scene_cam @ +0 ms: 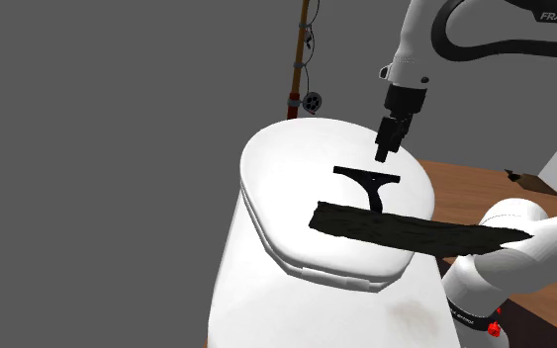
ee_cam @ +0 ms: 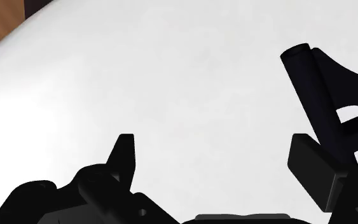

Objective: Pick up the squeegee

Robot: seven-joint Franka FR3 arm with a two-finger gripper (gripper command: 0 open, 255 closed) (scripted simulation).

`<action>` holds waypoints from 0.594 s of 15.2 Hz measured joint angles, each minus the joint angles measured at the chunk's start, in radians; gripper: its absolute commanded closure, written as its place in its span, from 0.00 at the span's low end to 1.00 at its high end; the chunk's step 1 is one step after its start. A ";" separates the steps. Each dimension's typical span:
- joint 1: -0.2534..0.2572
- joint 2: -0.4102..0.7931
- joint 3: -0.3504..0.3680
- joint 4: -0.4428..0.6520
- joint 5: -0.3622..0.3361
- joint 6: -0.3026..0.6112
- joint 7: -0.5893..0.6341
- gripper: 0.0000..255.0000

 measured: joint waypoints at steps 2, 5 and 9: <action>0.005 0.001 0.010 0.003 0.006 0.000 0.007 0.00; 0.033 0.027 0.065 0.033 0.041 0.012 0.046 0.00; 0.072 0.052 0.147 0.085 0.088 0.011 0.108 0.00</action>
